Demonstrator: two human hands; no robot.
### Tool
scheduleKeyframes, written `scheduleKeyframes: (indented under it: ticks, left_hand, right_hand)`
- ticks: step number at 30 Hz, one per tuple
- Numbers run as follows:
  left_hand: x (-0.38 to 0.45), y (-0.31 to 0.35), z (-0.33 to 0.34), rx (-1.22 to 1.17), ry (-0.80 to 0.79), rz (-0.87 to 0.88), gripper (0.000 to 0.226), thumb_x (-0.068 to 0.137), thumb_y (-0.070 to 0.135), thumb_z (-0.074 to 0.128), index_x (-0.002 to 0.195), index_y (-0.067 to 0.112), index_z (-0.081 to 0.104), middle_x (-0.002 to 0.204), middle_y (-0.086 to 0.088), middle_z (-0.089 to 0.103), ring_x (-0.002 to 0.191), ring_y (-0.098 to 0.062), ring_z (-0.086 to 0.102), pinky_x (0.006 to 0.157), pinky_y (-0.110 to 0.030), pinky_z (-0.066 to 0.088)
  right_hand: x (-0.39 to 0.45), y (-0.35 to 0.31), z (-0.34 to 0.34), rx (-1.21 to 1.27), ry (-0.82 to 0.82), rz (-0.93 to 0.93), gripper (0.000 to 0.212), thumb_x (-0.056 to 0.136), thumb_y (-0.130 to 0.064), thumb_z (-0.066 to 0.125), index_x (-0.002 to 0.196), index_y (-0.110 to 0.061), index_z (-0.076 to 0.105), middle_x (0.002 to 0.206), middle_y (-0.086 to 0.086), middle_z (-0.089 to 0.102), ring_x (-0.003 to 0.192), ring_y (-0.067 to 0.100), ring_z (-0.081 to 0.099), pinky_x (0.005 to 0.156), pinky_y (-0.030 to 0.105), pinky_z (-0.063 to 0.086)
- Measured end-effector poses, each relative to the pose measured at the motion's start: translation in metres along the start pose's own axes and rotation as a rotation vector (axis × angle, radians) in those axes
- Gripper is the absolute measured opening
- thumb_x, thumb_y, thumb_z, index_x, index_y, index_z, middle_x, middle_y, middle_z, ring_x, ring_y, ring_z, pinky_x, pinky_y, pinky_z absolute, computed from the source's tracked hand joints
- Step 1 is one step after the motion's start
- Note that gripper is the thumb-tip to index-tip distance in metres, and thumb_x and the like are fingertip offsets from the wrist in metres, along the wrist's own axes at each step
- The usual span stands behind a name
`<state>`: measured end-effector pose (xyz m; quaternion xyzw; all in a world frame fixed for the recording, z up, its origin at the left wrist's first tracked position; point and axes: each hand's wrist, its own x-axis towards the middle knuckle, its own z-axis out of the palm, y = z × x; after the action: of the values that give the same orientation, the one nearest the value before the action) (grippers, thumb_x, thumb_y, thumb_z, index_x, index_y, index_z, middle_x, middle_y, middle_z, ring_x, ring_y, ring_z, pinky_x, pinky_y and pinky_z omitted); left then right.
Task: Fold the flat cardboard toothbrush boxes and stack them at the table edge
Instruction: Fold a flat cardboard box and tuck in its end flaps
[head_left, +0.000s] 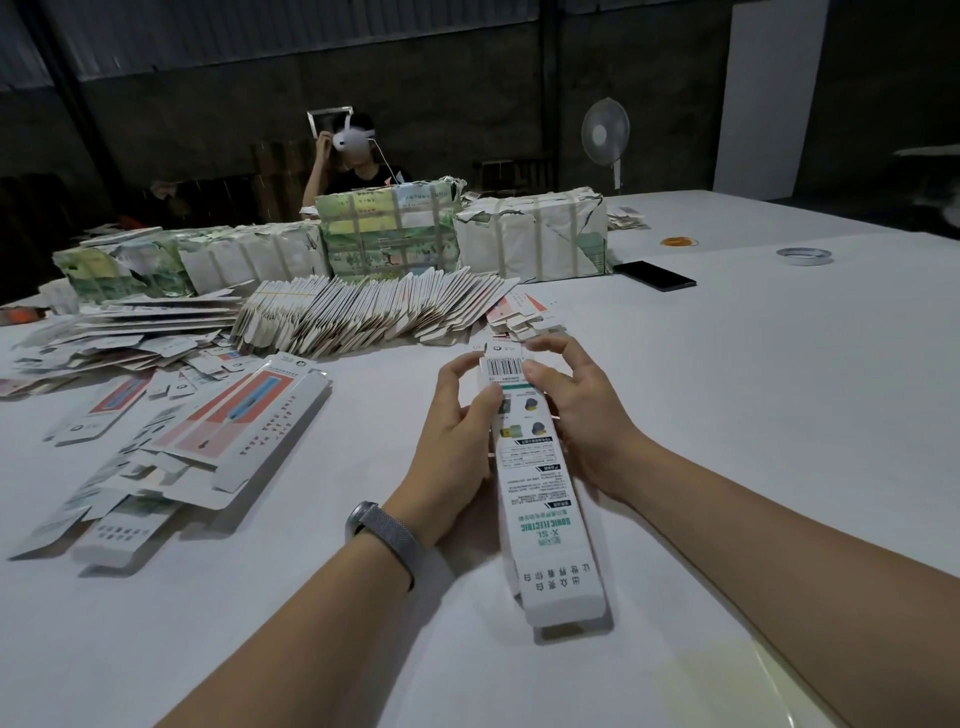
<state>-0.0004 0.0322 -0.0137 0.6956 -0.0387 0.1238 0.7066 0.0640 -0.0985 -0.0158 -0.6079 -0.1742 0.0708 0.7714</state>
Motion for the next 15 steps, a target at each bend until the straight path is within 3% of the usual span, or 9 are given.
scheduleKeyframes:
  ticks: [3, 6, 9, 10, 12, 15]
  left_hand:
    - [0.001, -0.002, -0.004, 0.005, 0.072, -0.019, 0.026, 0.105, 0.026, 0.053, 0.127, 0.034, 0.043, 0.082, -0.005, 0.078, 0.063, -0.020, 0.073, 0.046, -0.026, 0.051]
    - [0.003, -0.001, -0.012, -0.037, 0.149, -0.026, 0.029, 0.099, 0.034, 0.063, 0.115, 0.044, 0.041, 0.083, -0.010, 0.077, 0.054, -0.030, 0.070, 0.043, -0.033, 0.052]
    - [0.003, 0.002, -0.015, -0.078, 0.150, -0.030, 0.031, 0.096, 0.037, 0.067, 0.109, 0.045, 0.040, 0.075, -0.007, 0.075, 0.049, -0.033, 0.068, 0.036, -0.031, 0.049]
    - [0.003, 0.002, -0.015, -0.065, 0.135, -0.029, 0.029, 0.096, 0.042, 0.065, 0.108, 0.047, 0.040, 0.075, -0.008, 0.075, 0.050, -0.034, 0.069, 0.037, -0.032, 0.049]
    - [0.004, 0.002, -0.014, -0.020, 0.128, -0.021, 0.020, 0.097, 0.049, 0.059, 0.107, 0.049, 0.042, 0.080, -0.011, 0.073, 0.051, -0.030, 0.068, 0.038, -0.032, 0.049]
    - [0.007, -0.001, -0.018, 0.052, 0.134, 0.001, 0.012, 0.103, 0.048, 0.050, 0.111, 0.052, 0.043, 0.084, -0.010, 0.072, 0.050, -0.023, 0.066, 0.038, -0.030, 0.046]
  right_hand:
    - [0.001, -0.005, 0.000, -0.295, 0.095, -0.056, 0.022, 0.094, -0.026, 0.067, 0.113, -0.035, 0.060, 0.100, 0.008, 0.067, 0.072, 0.017, 0.071, 0.065, 0.039, 0.061]
    - [-0.003, -0.024, -0.002, -0.713, -0.080, -0.061, 0.053, 0.080, -0.051, 0.075, 0.129, -0.039, 0.058, 0.107, -0.007, 0.064, 0.082, 0.007, 0.067, 0.071, 0.030, 0.055]
    - [-0.014, -0.039, 0.002, -1.036, -0.184, -0.088, 0.081, 0.074, -0.056, 0.076, 0.147, -0.036, 0.045, 0.130, -0.009, 0.062, 0.104, 0.006, 0.063, 0.089, 0.027, 0.051]
    - [-0.018, -0.045, 0.002, -1.115, -0.167, -0.103, 0.081, 0.077, -0.055, 0.074, 0.148, -0.033, 0.044, 0.137, -0.007, 0.060, 0.114, 0.010, 0.060, 0.098, 0.032, 0.050]
    - [-0.026, -0.060, -0.004, -1.218, -0.108, -0.089, 0.078, 0.079, -0.053, 0.068, 0.149, -0.032, 0.043, 0.140, -0.004, 0.059, 0.119, 0.017, 0.058, 0.100, 0.039, 0.050]
    - [-0.044, -0.087, -0.034, -1.306, 0.002, -0.014, 0.065, 0.085, -0.047, 0.062, 0.147, -0.037, 0.045, 0.132, -0.002, 0.063, 0.101, 0.020, 0.061, 0.088, 0.038, 0.054]
